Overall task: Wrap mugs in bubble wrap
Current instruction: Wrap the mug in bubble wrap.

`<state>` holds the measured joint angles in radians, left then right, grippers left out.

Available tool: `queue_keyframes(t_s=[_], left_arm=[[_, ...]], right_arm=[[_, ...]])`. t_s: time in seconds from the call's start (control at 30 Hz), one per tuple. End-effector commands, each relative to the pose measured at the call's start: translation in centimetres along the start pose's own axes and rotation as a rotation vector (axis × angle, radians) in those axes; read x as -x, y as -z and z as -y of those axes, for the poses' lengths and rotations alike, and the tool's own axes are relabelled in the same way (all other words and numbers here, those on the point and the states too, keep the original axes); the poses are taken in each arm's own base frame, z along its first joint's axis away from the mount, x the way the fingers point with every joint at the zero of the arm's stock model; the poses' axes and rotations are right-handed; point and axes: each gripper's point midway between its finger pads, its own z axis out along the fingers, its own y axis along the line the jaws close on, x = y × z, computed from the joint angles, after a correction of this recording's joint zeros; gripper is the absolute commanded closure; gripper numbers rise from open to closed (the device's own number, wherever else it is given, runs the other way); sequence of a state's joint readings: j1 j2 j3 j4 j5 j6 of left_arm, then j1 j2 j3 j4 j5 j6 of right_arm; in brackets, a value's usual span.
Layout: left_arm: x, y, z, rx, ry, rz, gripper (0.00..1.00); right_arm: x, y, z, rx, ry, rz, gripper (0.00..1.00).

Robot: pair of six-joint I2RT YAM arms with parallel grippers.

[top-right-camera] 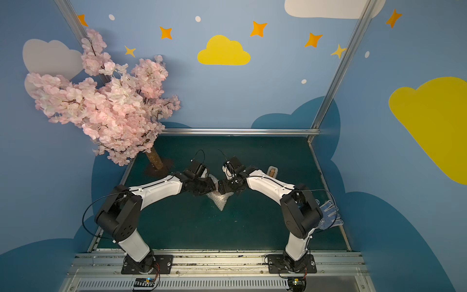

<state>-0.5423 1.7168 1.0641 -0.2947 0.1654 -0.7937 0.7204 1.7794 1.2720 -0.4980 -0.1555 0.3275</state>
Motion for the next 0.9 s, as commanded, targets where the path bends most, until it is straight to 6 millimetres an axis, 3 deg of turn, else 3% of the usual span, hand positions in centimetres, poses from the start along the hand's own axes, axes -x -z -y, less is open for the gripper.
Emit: queue_keyframes(t_s=[0.0, 0.17, 0.4, 0.53, 0.7, 0.87], left_arm=[[0.2, -0.3, -0.5, 0.018, 0.001, -0.01, 0.55], [0.6, 0.7, -0.5, 0.007, 0.004, 0.015, 0.55], [2.9, 4.9, -1.1, -0.055, 0.019, 0.157, 0.54], [4.8, 7.1, -3.1, -0.037, 0.063, 0.254, 0.45], [6.6, 9.0, -5.3, -0.016, 0.144, 0.309, 0.43], [7.9, 9.1, -8.1, 0.05, 0.248, 0.314, 0.38]], right_arm=[[0.9, -0.7, 0.9, -0.03, 0.007, 0.002, 0.16], [0.3, -2.1, 3.0, -0.097, -0.082, -0.042, 0.17], [-2.2, -3.8, 3.9, -0.131, -0.157, -0.145, 0.22], [-2.7, -3.9, 3.5, -0.134, -0.193, -0.16, 0.24], [-3.1, -3.9, 2.3, -0.139, -0.265, -0.165, 0.27], [-3.0, -3.6, 1.4, -0.167, -0.289, -0.157, 0.27]])
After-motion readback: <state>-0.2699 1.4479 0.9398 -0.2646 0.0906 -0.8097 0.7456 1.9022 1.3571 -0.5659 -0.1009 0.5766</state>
